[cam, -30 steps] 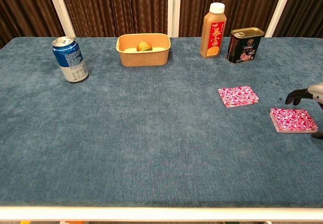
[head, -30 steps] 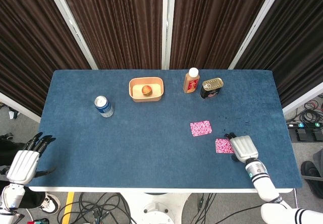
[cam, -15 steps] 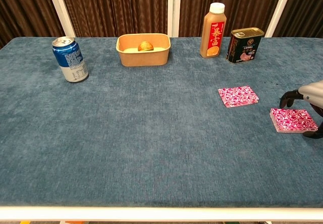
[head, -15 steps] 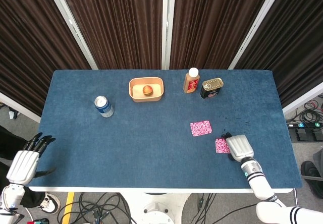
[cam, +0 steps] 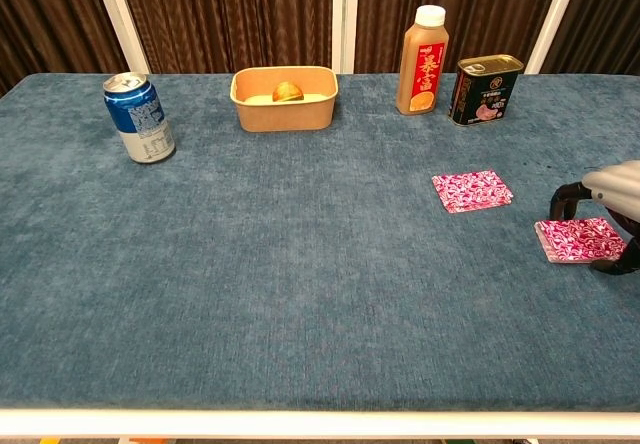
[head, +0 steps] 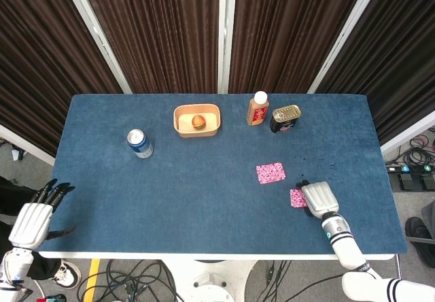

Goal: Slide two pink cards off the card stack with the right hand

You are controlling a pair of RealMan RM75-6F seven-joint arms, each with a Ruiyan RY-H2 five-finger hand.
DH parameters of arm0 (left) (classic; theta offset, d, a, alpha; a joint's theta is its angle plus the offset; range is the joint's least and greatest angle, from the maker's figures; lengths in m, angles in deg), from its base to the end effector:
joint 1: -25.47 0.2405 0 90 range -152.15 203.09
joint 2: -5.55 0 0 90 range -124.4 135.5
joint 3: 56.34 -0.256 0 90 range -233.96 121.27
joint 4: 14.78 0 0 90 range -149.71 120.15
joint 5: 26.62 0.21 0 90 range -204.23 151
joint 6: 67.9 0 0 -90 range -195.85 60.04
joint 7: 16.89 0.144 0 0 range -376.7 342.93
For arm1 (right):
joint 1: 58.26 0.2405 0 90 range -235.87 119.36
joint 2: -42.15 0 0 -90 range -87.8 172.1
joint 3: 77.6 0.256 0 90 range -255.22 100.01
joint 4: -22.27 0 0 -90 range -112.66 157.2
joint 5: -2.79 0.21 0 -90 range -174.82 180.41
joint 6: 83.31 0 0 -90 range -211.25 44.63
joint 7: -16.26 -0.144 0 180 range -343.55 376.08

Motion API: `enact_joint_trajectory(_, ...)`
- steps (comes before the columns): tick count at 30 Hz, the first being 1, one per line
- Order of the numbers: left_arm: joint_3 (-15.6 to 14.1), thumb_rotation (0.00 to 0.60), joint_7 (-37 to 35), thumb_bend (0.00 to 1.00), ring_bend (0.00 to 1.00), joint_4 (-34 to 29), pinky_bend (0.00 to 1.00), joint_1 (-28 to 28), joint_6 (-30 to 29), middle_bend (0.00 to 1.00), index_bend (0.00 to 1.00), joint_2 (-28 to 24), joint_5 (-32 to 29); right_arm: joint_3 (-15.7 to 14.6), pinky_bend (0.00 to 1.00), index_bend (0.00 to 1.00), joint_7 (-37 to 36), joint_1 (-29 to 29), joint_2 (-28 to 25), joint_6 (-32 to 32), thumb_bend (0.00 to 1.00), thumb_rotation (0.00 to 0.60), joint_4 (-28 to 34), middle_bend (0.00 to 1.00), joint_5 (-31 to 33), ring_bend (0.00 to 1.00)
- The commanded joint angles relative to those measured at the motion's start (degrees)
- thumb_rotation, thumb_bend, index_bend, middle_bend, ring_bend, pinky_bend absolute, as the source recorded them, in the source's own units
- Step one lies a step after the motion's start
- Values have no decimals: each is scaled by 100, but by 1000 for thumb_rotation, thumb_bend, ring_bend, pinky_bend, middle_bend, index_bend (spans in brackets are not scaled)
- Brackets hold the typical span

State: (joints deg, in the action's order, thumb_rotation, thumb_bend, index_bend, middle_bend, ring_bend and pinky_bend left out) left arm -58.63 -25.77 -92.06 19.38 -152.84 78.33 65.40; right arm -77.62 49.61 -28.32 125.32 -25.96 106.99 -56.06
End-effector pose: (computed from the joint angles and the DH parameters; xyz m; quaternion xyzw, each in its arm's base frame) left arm -0.3367 0.1712 0.1155 -0.6375 -0.3995 -0.3937 0.5283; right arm -0.2740 -0.2774 0.0028 0.7617 -0.3715 0.1740 0.5015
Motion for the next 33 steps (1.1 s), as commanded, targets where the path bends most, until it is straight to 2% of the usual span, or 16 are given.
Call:
enact_joint_trajectory(1, 0, 600, 0, 6, 23, 4, 185, 2, -3, 150, 177, 4, -1, 3, 770, 327, 4, -6, 3, 9, 185, 600, -6, 305, 0, 719)
enact_joint_trajectory(11, 0, 600, 19, 6, 23, 19, 185, 6, 10, 150, 176, 14, -18, 7, 770, 333, 54, -24, 56, 11, 194, 600, -60, 314, 31, 719)
enact_joint_trajectory(24, 0, 600, -25, 6, 23, 41, 185, 3, 11, 151, 176, 21, -16, 43, 770, 415, -19, -89, 113, 136, 228, 600, -117, 385, -96, 722)
enact_joint_trajectory(33, -2, 600, -35, 6, 23, 43, 185, 2, 10, 150, 176, 21, -13, 114, 771, 437, -131, -122, 43, 198, 243, 600, -43, 409, -165, 740)
